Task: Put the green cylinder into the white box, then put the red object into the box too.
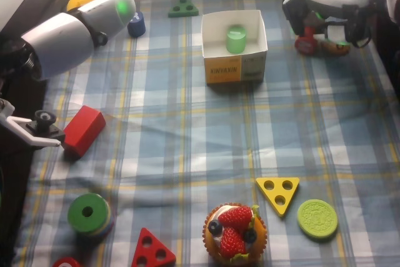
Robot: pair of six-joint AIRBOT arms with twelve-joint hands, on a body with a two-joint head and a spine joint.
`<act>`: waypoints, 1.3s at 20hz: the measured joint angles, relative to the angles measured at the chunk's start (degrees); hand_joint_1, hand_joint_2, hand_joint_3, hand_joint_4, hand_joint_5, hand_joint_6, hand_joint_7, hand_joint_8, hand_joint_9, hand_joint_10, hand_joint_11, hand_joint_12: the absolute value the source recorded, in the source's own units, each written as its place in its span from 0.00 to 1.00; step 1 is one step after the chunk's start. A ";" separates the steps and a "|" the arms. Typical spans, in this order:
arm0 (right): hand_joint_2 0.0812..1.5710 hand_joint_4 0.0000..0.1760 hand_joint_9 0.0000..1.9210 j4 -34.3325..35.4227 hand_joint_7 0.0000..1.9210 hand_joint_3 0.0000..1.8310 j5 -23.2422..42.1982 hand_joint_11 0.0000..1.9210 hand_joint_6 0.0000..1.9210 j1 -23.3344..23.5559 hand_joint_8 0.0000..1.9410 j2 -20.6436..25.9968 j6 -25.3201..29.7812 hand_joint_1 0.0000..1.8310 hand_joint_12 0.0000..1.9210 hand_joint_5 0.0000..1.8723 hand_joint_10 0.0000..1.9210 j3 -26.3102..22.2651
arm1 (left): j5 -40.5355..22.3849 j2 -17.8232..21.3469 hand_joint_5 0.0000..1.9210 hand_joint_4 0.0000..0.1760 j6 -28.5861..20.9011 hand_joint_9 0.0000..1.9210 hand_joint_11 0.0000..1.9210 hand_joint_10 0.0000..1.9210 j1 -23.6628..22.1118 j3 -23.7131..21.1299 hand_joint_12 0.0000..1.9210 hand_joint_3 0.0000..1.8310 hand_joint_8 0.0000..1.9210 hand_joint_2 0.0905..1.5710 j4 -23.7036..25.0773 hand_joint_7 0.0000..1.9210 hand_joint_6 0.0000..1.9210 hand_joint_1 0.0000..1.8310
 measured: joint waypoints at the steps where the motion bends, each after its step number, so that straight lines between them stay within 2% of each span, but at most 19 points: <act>1: 0.81 0.00 0.28 -0.02 0.38 0.00 0.02 0.07 0.72 0.00 0.74 0.50 0.02 0.72 1.00 0.31 0.93 -0.79 | -0.02 0.00 0.17 0.00 -0.04 0.09 0.00 0.19 0.02 0.00 0.63 0.00 0.00 0.83 0.02 0.18 0.00 0.26; 4: 0.80 0.00 0.30 -0.72 0.40 0.00 0.35 0.10 0.71 0.42 0.71 2.62 0.00 0.72 1.00 0.33 0.90 -3.15 | -0.02 0.00 0.17 0.02 -0.13 0.08 0.00 0.19 0.07 0.00 0.59 0.00 0.00 0.82 -0.02 0.17 0.00 0.28; 5: 0.79 0.00 0.31 -0.85 0.41 0.00 0.96 0.11 0.70 0.50 0.68 2.95 0.00 0.73 1.00 0.34 0.88 -3.28 | -0.04 0.00 0.17 0.09 -0.13 0.07 0.00 0.19 0.07 0.00 0.57 0.00 0.00 0.82 -0.04 0.17 0.00 0.27; 7: 0.79 0.00 0.34 -0.90 0.42 0.00 2.05 0.15 0.68 0.72 0.69 3.30 -0.09 0.73 0.99 0.33 0.87 -3.39 | -0.13 0.00 0.18 0.13 -0.15 0.07 0.00 0.23 0.13 0.00 0.61 0.00 0.00 0.82 -0.02 0.18 0.00 0.27; 8: 0.79 0.00 0.30 -0.90 0.42 0.00 2.03 0.19 0.71 0.72 0.73 3.32 -0.11 0.66 0.98 0.33 0.77 -3.65 | -0.35 0.00 0.18 0.09 -0.17 0.07 0.00 0.24 0.35 0.00 0.62 0.00 0.00 0.82 -0.02 0.18 0.00 0.27; 9: 0.82 0.00 0.26 -0.90 0.38 0.00 1.90 0.16 0.76 0.72 0.77 3.32 -0.11 0.62 1.00 0.30 0.76 -3.98 | -0.31 0.00 0.18 0.02 -0.22 0.06 0.00 0.25 0.37 0.00 0.61 0.00 0.00 0.83 -0.11 0.18 0.00 0.29; 10: 0.82 0.00 0.21 -1.11 0.36 0.00 1.77 0.05 0.78 0.72 0.79 3.26 -0.11 0.61 1.00 0.30 0.74 -4.24 | -0.39 0.00 0.18 0.08 -0.35 0.05 0.00 0.25 0.37 0.00 0.56 0.00 0.00 0.83 -0.17 0.17 0.00 0.29; 11: 0.77 0.00 0.17 -1.11 0.25 0.00 1.81 0.01 0.53 0.72 0.57 3.26 -0.15 0.60 0.97 0.23 0.68 -4.59 | -0.55 0.00 0.17 0.10 -0.39 0.04 0.00 0.25 0.37 0.00 0.55 0.00 0.00 0.83 -0.13 0.16 0.00 0.27; 12: 0.76 0.00 0.16 -1.11 0.24 0.00 1.88 0.00 0.41 0.72 0.47 3.26 -0.15 0.60 0.97 0.23 0.65 -4.85 | -0.52 0.00 0.17 0.08 -0.37 0.04 0.00 0.25 0.37 0.00 0.55 0.00 0.00 0.83 -0.17 0.16 0.00 0.28; 13: 0.75 0.00 0.14 -1.14 0.22 0.00 1.88 0.00 0.34 0.72 0.43 3.39 -0.20 0.59 0.97 0.22 0.67 -5.16 | -0.59 0.00 0.17 0.08 -0.50 0.04 0.00 0.25 0.37 0.00 0.55 0.00 0.00 0.83 -0.20 0.16 0.00 0.28; 14: 0.75 0.00 0.09 -1.16 0.18 0.00 1.86 0.00 0.26 0.72 0.30 3.67 -0.20 0.57 0.90 0.18 0.59 -5.40 | -0.59 0.00 0.17 0.06 -0.57 0.04 0.00 0.25 0.37 0.00 0.55 0.00 0.00 0.83 -0.20 0.16 0.00 0.28; 16: 0.73 0.00 0.06 -1.16 0.18 0.00 1.92 0.00 0.18 0.72 0.12 4.24 -0.42 0.56 0.79 0.16 0.43 -5.75 | -0.72 0.00 0.17 0.15 -0.66 0.03 0.00 0.27 0.68 0.00 0.51 0.00 0.00 0.83 -0.15 0.15 0.00 0.27; 17: 0.73 0.00 0.09 -1.14 0.21 0.00 1.90 0.00 0.14 0.72 0.08 4.70 -0.59 0.54 0.80 0.17 0.42 -5.95 | -0.72 0.00 0.17 0.11 -0.72 0.03 0.00 0.27 0.72 0.00 0.52 0.00 0.00 0.83 -0.17 0.16 0.00 0.27; 18: 0.73 0.00 0.11 -1.14 0.23 0.00 1.90 0.00 0.11 0.72 0.07 5.09 -0.68 0.52 0.85 0.18 0.47 -6.08 | -0.59 0.00 0.17 0.15 -0.74 0.04 0.00 0.26 0.72 0.00 0.52 0.00 0.00 0.83 -0.22 0.17 0.00 0.26; 20: 0.72 0.00 0.13 -1.14 0.24 0.00 1.90 0.00 0.09 0.72 0.06 5.33 -1.01 0.52 0.88 0.19 0.48 -6.08 | -0.76 0.00 0.17 0.12 -0.74 0.05 0.00 0.26 0.72 0.00 0.55 0.00 0.00 0.83 -0.22 0.18 0.00 0.28; 21: 0.71 0.00 0.14 -1.14 0.25 0.00 1.68 0.00 0.08 0.72 0.05 5.35 -1.01 0.53 0.87 0.20 0.47 -6.08 | -0.74 0.00 0.17 0.20 -0.74 0.04 0.00 0.25 0.72 0.00 0.54 0.00 0.00 0.82 -0.22 0.17 0.00 0.28; 24: 0.71 0.00 0.13 -1.14 0.22 0.00 1.01 0.00 0.06 0.72 0.02 5.60 -1.01 0.54 0.79 0.21 0.40 -5.97 | -0.74 0.00 0.18 0.10 -0.74 0.06 0.00 0.24 0.72 0.00 0.57 0.00 0.00 0.82 -0.26 0.18 0.00 0.27; 25: 0.71 0.00 0.12 -1.09 0.21 0.00 0.81 0.00 0.05 0.72 0.01 5.60 -1.01 0.54 0.75 0.21 0.34 -5.84 | -0.74 0.00 0.18 0.10 -0.74 0.06 0.00 0.25 0.72 0.00 0.59 0.00 0.00 0.83 -0.26 0.19 0.00 0.27; 26: 0.71 0.00 0.14 -1.07 0.23 0.00 0.26 0.00 0.05 0.70 0.01 5.62 -1.03 0.55 0.75 0.22 0.33 -5.53 | -0.76 0.00 0.18 0.15 -0.74 0.05 0.00 0.27 0.72 0.00 0.61 0.00 0.00 0.82 -0.26 0.19 0.00 0.26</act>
